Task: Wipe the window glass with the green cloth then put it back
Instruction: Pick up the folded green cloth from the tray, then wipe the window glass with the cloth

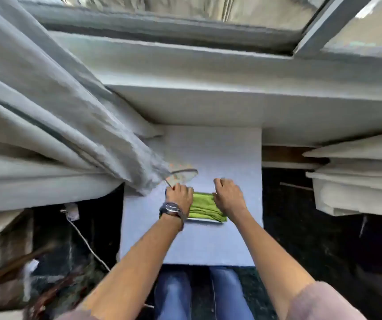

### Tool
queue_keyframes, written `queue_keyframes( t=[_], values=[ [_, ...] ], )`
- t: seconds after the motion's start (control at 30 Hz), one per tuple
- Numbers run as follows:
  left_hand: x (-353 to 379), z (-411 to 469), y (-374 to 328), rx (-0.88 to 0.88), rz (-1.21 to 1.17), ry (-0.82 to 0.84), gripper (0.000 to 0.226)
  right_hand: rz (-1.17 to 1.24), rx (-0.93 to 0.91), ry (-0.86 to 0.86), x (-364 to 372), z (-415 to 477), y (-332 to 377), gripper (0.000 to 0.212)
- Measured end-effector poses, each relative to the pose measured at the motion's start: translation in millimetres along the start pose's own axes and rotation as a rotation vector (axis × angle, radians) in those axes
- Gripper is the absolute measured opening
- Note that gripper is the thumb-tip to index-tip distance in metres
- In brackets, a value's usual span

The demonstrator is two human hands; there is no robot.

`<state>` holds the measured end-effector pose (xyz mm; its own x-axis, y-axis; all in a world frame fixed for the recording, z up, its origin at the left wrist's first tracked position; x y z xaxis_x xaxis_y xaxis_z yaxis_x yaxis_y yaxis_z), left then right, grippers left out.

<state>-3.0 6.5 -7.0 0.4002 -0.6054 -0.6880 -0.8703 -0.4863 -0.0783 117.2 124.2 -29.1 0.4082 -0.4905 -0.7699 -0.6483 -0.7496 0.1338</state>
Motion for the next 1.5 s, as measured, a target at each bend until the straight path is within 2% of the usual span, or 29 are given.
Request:
queue_keyframes(
  t=[0.03, 0.1, 0.2, 0.33, 0.4, 0.47, 0.57, 0.63, 0.7, 0.8, 0.9, 0.97, 1.07, 1.17, 1.27, 1.3, 1.37, 1.4, 1.5],
  values=[
    [25, 10, -11, -0.013, 0.052, 0.076, 0.038, -0.046, 0.003, 0.057, 25, 9, -3, 0.034],
    [74, 32, -27, -0.011, 0.019, 0.106, 0.04, -0.076, -0.013, 0.076, 70, 27, -13, 0.034],
    [127, 62, -45, 0.009, 0.023, 0.019, 0.052, -0.116, -0.003, 0.113, 125, 41, -27, 0.039],
    [163, 88, -55, -0.024, 0.077, -0.109, 0.057, -0.2, -0.015, 0.018, 153, 40, -33, 0.034],
    [161, 94, -57, -0.037, 0.051, -0.081, 0.056, -0.277, -0.031, -0.005, 152, 36, -32, 0.034],
    [151, 95, -57, -0.049, 0.01, -0.012, 0.05, -0.279, -0.075, 0.08, 146, 31, -32, 0.036],
    [123, 86, -53, -0.032, -0.002, 0.045, 0.043, -0.162, -0.122, 0.205, 121, 21, -29, 0.035],
    [98, 68, -45, -0.01, -0.043, 0.095, 0.044, 0.021, -0.153, 0.185, 89, 6, -27, 0.032],
    [62, 39, -34, -0.022, -0.149, 0.137, 0.037, 0.309, -0.14, 0.121, 39, -12, -27, 0.026],
    [-6, -9, -16, -0.051, -0.617, 0.043, 0.018, 0.725, -0.068, -0.035, -58, -37, -26, 0.034],
    [-113, -42, 3, -0.01, -0.88, -0.223, 0.02, 0.922, -0.021, -0.294, -176, -49, -20, 0.042],
    [-212, -64, 16, 0.03, -0.959, -0.455, 0.018, 0.92, -0.084, -0.475, -281, -57, -7, 0.04],
    [-373, -112, 21, 0.148, -1.043, -0.724, 0.021, 0.776, -0.317, -0.668, -463, -89, 21, 0.047],
    [-529, -192, 18, 0.351, -1.079, -1.013, 0.022, 0.578, -0.587, -0.972, -643, -167, 54, 0.059],
    [-647, -276, 16, 0.512, -0.927, -1.346, 0.025, 0.293, -0.749, -1.401, -779, -250, 80, 0.081],
    [-680, -302, 16, 0.555, -0.842, -1.411, 0.025, 0.189, -0.775, -1.496, -814, -273, 86, 0.075],
    [-734, -346, 22, 0.539, -0.569, -1.555, 0.029, -0.019, -0.663, -1.57, -871, -310, 94, 0.061],
    [-752, -364, 27, 0.468, -0.399, -1.634, 0.033, -0.114, -0.634, -1.607, -891, -318, 96, 0.058],
    [-787, -411, 58, 0.229, -0.006, -1.875, 0.04, -0.506, -0.384, -1.831, -918, -330, 106, 0.035]
  ],
)
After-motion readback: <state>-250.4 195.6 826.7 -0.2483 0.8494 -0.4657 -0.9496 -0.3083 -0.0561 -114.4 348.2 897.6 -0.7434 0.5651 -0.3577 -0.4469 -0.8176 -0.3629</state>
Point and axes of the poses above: each hand's wrist, its own z-axis towards the middle knuckle, its own x-axis out of the palm, y = z × x, the point moved 1 cm from there along z, towards the middle knuckle, and after that the axes turned 2 degrees about y, right-handed, at the moved point
